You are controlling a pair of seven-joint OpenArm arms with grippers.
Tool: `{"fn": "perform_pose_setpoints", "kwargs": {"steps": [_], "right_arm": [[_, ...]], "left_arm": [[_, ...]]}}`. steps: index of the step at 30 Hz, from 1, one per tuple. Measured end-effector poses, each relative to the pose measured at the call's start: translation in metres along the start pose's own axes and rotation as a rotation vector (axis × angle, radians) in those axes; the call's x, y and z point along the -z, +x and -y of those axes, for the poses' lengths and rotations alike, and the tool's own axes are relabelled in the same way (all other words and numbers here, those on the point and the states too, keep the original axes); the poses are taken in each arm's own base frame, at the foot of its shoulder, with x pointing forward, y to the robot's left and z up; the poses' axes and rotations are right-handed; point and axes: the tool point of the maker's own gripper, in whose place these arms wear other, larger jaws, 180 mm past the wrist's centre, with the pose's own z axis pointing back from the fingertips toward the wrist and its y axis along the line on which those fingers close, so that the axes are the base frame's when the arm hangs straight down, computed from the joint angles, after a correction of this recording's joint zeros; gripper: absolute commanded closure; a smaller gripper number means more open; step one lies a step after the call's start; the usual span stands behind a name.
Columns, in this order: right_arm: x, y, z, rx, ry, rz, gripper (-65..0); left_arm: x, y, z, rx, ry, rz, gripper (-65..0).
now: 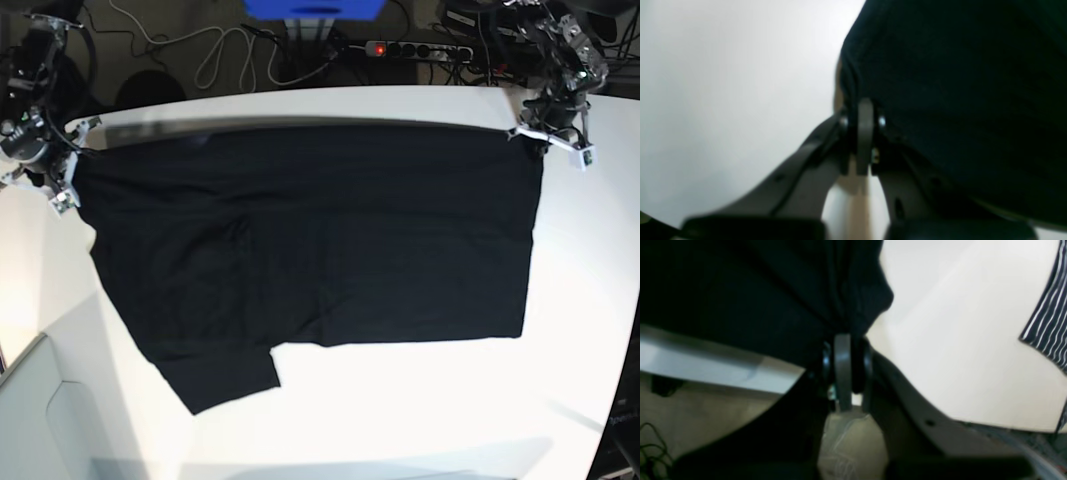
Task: Fold the T-shirt properly
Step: 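Drag the held shirt back toward the robot with both grippers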
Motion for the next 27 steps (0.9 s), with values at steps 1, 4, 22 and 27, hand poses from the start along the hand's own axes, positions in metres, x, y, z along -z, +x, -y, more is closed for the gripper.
{"fn": "perform_pose_setpoints", "kwargs": {"steps": [1,4,22,27], "right_arm": [[0.000,-0.002,-0.001,0.011,0.000,0.005,-0.4],[0.000,-0.012,-0.008,0.032,0.015,-0.005,-0.4],[0.000,-0.015,-0.007,0.027,0.012,-0.001,-0.4],[0.000,-0.015,-0.007,0.026,0.012,-0.002,-0.5]], "left_arm": [[0.000,-0.001,0.000,0.001,0.000,-0.001,0.0],[-0.001,-0.001,0.000,0.007,-0.001,-0.004,0.0],[-0.032,-0.040,-0.014,0.003,0.046,-0.060,-2.7],[-0.039,-0.045,-0.016,-0.020,0.070,-0.066,-4.5]]}}
